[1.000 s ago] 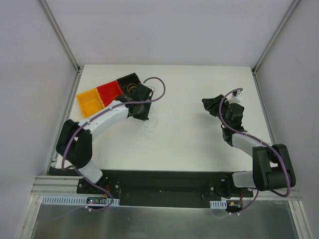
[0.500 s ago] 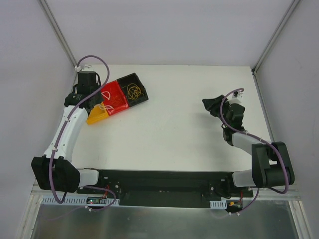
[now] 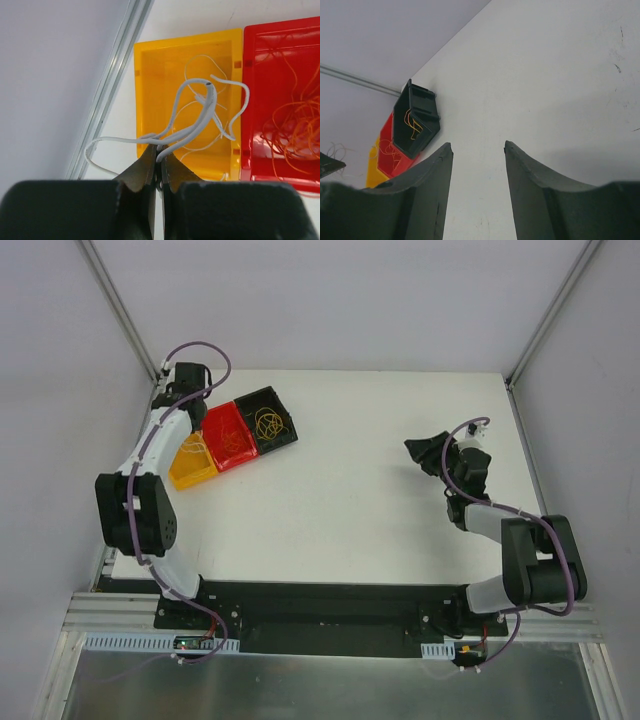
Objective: Untangle the cables
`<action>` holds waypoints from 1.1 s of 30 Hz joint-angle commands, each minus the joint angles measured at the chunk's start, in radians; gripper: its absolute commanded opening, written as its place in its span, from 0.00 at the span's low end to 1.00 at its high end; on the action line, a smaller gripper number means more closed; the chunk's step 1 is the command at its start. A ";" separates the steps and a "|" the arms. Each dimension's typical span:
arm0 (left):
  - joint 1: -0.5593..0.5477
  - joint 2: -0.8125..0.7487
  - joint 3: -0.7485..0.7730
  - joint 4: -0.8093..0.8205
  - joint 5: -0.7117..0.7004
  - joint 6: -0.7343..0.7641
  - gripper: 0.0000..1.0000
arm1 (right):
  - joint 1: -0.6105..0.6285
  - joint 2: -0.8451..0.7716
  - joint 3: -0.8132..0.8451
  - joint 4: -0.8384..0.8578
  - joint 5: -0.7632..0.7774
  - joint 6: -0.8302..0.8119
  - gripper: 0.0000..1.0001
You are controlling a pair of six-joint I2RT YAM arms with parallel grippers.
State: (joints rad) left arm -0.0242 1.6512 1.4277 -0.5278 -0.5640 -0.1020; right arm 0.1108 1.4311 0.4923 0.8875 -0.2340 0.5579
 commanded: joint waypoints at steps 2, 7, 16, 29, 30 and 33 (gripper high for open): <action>0.006 0.160 0.108 -0.006 -0.129 0.067 0.00 | -0.023 0.014 0.011 0.091 -0.037 0.027 0.49; 0.007 0.235 0.123 -0.006 -0.122 0.065 0.00 | -0.033 0.031 0.018 0.100 -0.050 0.039 0.49; 0.017 0.349 0.154 0.000 0.044 0.038 0.00 | -0.033 0.072 0.029 0.139 -0.079 0.057 0.48; 0.041 0.210 0.076 0.032 0.075 -0.028 0.55 | -0.033 0.049 0.031 0.100 -0.076 0.014 0.48; 0.041 0.191 0.063 0.035 0.084 -0.033 0.61 | -0.033 0.040 0.029 0.090 -0.073 0.005 0.48; 0.041 0.130 0.039 0.040 0.108 -0.053 0.72 | -0.033 0.009 0.022 0.048 -0.059 -0.030 0.48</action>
State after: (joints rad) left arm 0.0170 1.9221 1.4883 -0.5060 -0.4992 -0.1112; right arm 0.0834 1.5021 0.4934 0.9413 -0.3004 0.5873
